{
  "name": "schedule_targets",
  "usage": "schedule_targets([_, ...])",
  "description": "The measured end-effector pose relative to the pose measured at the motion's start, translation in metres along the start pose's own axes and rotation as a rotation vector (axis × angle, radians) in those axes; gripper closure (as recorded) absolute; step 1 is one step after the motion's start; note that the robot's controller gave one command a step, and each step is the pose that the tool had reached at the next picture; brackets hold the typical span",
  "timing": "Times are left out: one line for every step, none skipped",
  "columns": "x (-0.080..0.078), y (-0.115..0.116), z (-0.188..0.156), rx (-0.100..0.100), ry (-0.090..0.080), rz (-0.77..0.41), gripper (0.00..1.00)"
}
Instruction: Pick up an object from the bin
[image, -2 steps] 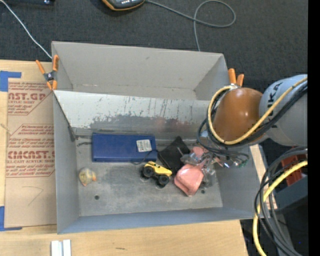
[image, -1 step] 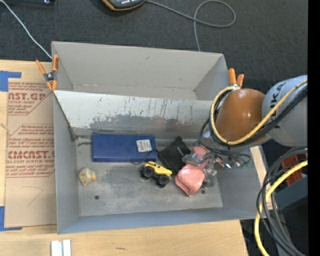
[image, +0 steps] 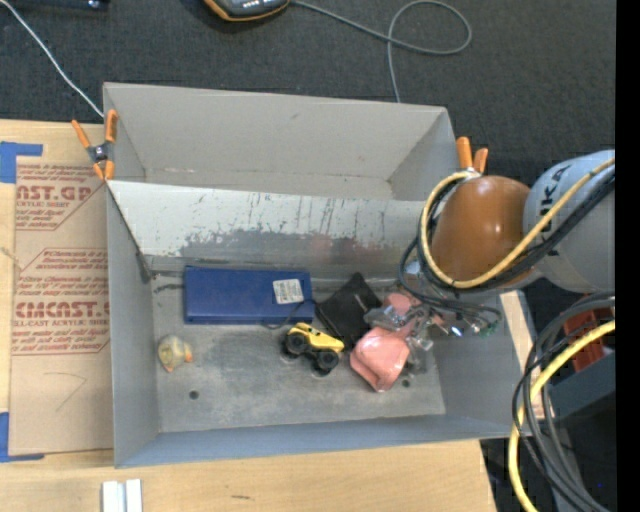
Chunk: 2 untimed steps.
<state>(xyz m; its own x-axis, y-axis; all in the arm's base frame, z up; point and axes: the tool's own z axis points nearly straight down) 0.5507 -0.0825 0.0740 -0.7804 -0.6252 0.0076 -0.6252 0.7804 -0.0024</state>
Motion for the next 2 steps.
schedule_targets([-0.009, -0.013, 0.0, -0.004, 0.003, -0.002, 1.0])
schedule_targets([0.003, -0.013, 0.0, 0.005, -0.013, -0.008, 1.0])
